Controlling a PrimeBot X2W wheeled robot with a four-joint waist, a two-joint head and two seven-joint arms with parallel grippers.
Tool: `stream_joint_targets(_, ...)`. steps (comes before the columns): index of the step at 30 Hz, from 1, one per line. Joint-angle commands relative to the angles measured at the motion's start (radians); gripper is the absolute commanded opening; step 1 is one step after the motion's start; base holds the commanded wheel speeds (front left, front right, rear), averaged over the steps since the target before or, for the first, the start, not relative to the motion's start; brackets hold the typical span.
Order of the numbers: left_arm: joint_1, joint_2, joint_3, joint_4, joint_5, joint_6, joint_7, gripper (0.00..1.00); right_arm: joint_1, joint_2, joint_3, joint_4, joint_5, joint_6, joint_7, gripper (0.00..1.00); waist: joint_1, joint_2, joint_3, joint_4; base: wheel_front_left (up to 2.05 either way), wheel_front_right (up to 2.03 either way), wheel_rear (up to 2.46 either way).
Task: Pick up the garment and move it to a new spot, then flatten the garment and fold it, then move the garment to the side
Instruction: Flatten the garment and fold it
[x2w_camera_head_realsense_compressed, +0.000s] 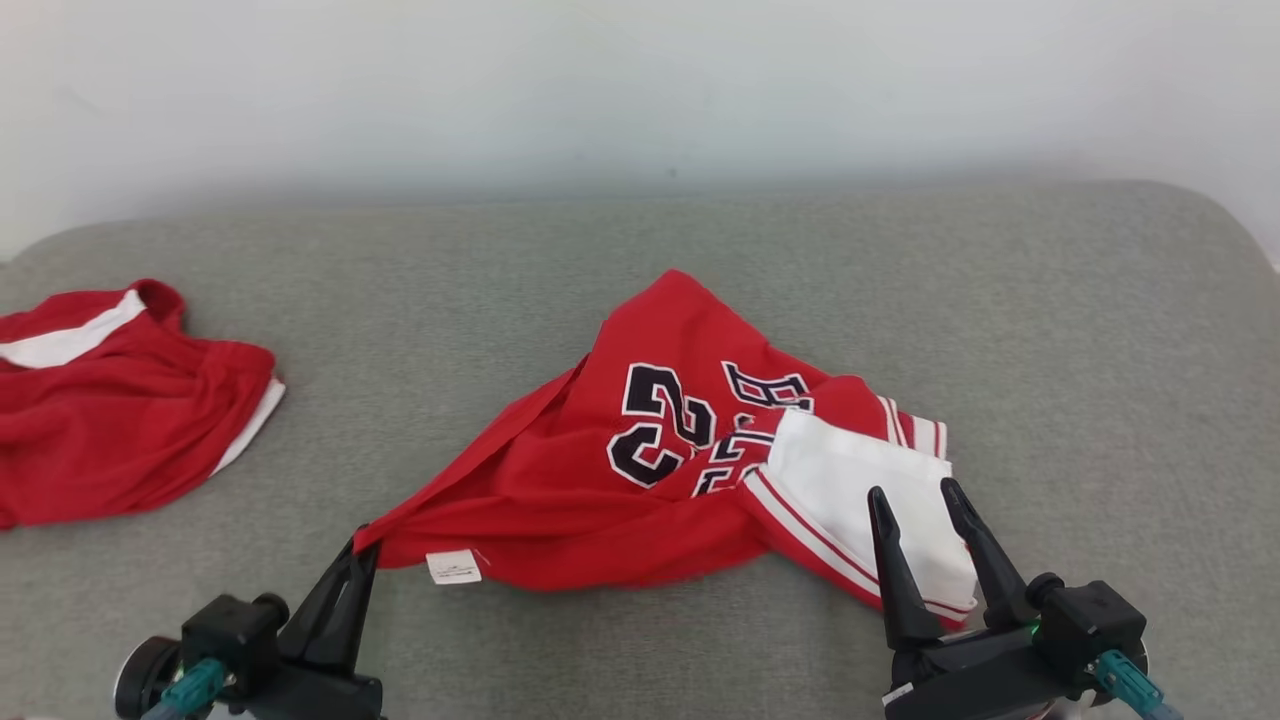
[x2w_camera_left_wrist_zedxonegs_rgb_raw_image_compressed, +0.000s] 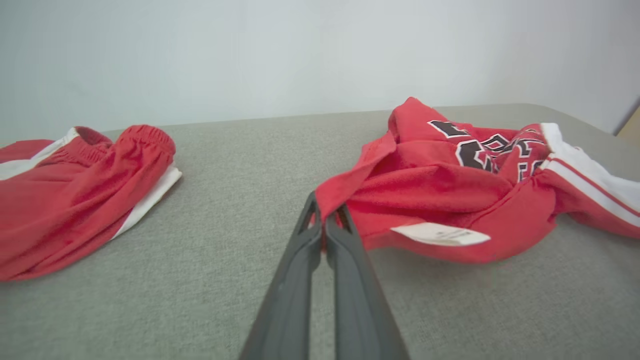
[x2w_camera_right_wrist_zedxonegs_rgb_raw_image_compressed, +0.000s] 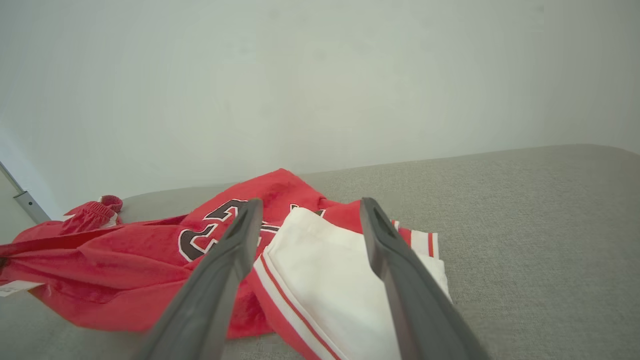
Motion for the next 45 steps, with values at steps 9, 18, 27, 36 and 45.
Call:
stream_joint_targets(9, 0.165, 0.027, 0.033, -0.142, -0.049, 0.072, 0.042, 0.00, 0.001, -0.009, 0.006, 0.018, 0.011, 0.000, -0.002, 1.00, 0.0001, 0.0000, -0.009, 0.050, 0.00, 0.00, 0.00)
stream_joint_targets(18, 0.209, -0.002, 0.028, -0.085, -0.076, 0.079, 0.015, 1.00, -0.010, -0.014, 0.007, 0.033, 0.014, 0.000, -0.003, 1.00, 0.0001, 0.0000, -0.011, 0.038, 0.00, 0.00, 0.00)
stream_joint_targets(27, 0.219, -0.027, 0.077, -0.128, -0.047, 0.108, -0.038, 1.00, 0.003, -0.024, -0.016, 0.030, 0.006, 0.000, -0.002, 1.00, 0.0001, 0.0000, -0.019, 0.063, 0.00, 0.00, 0.00)
stream_joint_targets(36, 0.259, -0.072, 0.172, -0.238, 0.028, 0.141, -0.044, 1.00, 0.005, -0.033, -0.076, 0.106, -0.004, 0.000, 0.018, 1.00, 0.0001, 0.0000, -0.032, 0.076, 0.00, 0.00, 0.00)
stream_joint_targets(45, 0.289, -0.120, 0.230, -0.254, 0.077, 0.100, -0.044, 1.00, -0.096, -0.053, -0.145, 0.257, 0.003, 0.000, 0.144, 1.00, 0.0001, 0.0000, -0.034, 0.085, 0.00, 0.00, 0.00)
